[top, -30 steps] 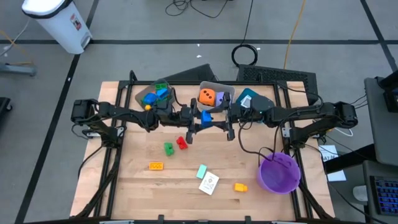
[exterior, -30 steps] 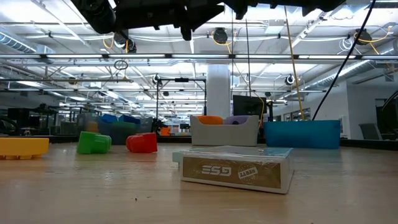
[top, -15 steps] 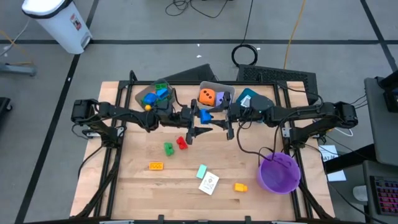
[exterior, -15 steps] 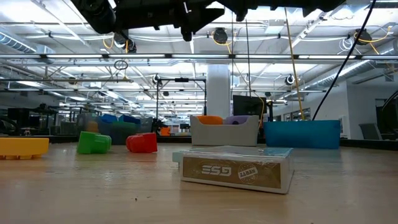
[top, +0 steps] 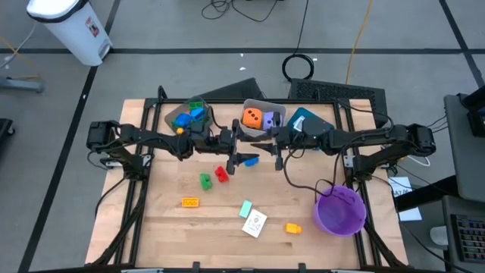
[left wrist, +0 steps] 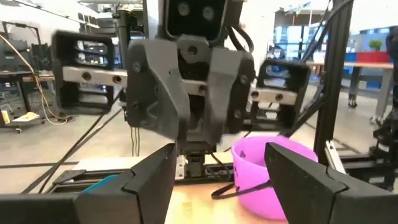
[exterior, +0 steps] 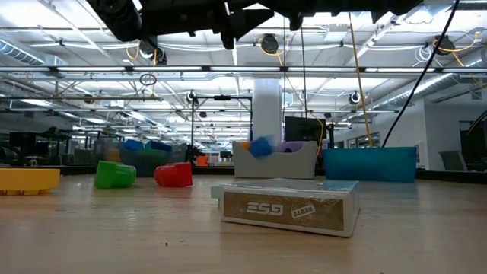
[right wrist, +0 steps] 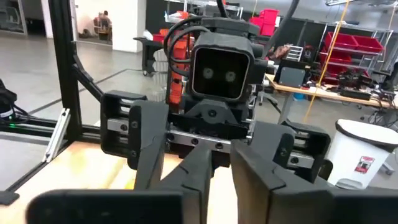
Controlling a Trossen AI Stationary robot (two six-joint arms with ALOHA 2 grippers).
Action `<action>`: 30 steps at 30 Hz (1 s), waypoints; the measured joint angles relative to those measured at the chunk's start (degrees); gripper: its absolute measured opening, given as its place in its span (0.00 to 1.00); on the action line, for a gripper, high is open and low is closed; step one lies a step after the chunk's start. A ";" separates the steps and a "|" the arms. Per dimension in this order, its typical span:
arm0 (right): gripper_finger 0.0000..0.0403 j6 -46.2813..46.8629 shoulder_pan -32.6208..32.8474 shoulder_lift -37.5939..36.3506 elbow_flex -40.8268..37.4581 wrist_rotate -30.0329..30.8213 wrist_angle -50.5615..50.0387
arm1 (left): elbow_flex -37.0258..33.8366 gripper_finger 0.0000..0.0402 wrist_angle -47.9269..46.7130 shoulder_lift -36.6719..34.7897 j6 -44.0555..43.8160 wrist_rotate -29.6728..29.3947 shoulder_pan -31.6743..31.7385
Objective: Pick & Place Toys
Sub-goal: Put the blue gamepiece into the black bin
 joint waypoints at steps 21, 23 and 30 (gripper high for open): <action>0.44 -2.11 0.07 -0.07 -3.43 11.74 -21.20 | 0.00 0.63 -28.30 1.03 7.62 -9.53 3.93; 0.49 -1.75 -0.11 -0.07 -5.65 15.20 -20.58 | 0.00 0.63 -28.40 2.27 8.43 -9.54 4.85; 0.62 6.36 -3.15 3.77 -15.40 16.74 -4.38 | -0.02 0.63 -28.79 5.35 9.51 -9.56 7.53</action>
